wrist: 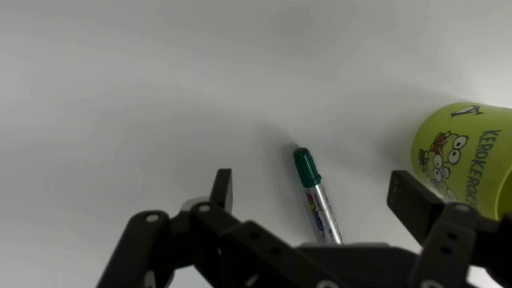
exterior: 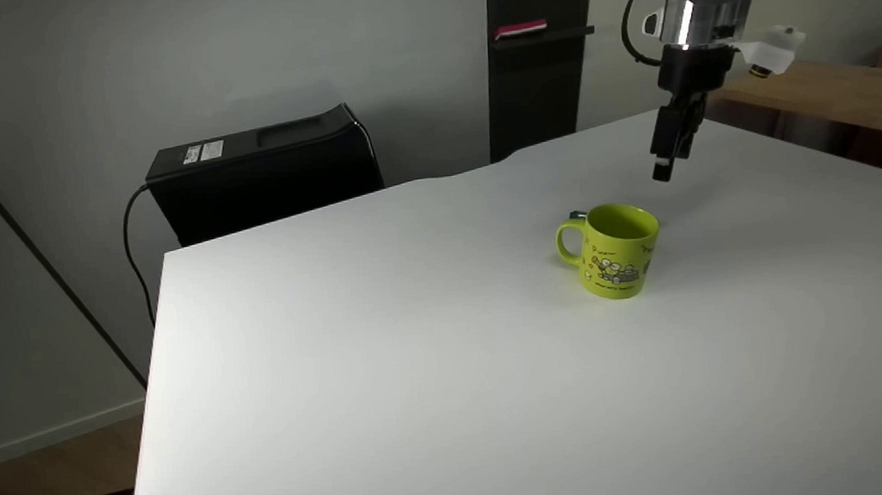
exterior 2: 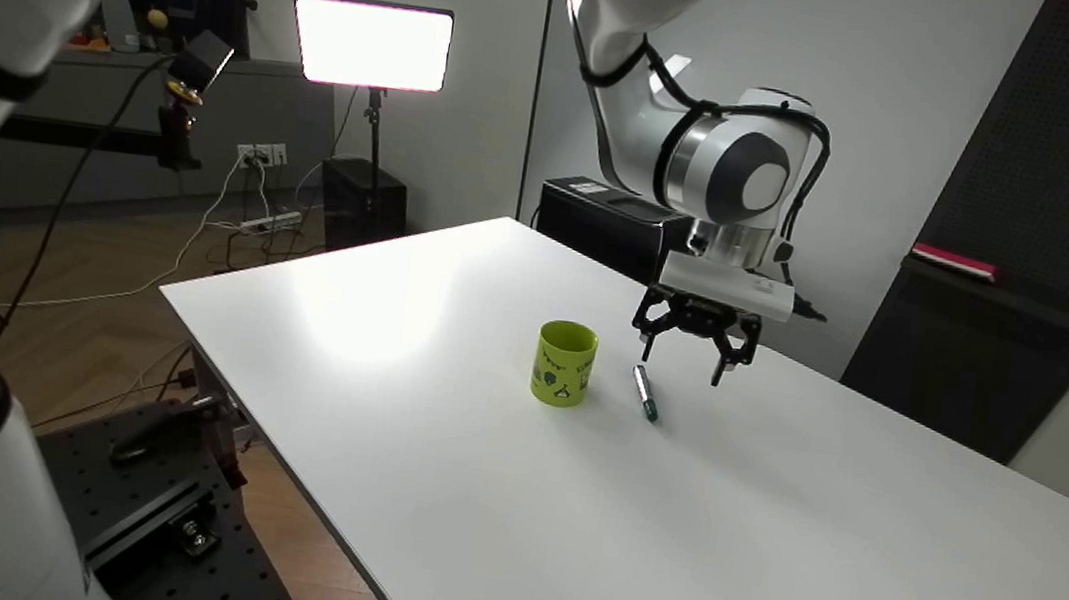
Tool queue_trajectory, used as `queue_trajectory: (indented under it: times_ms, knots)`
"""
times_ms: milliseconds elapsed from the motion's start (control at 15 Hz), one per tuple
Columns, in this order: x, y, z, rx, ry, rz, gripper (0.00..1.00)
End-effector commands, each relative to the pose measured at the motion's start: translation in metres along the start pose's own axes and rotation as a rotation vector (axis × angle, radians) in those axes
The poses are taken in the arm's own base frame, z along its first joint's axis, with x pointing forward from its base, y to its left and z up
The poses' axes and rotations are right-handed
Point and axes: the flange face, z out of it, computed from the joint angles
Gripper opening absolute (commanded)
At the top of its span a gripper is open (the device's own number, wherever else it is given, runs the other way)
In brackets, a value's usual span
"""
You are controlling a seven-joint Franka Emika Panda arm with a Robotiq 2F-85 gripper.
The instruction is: Put the marker in the mug
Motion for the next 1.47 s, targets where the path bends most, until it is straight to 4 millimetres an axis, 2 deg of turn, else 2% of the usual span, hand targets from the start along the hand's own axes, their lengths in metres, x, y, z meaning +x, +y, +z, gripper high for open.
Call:
queue_trajectory:
  times_ms: [0,533,1000,1400]
  knots:
    - [0.022,-0.005,0.001,-0.07,0.007,-0.031,1.0]
    - [0.039,-0.024,0.009,-0.116,0.014,-0.155,1.0]
    - [0.04,-0.038,0.027,-0.105,-0.009,-0.21,1.0]
    - [0.037,-0.039,0.041,-0.097,-0.034,-0.207,1.0]
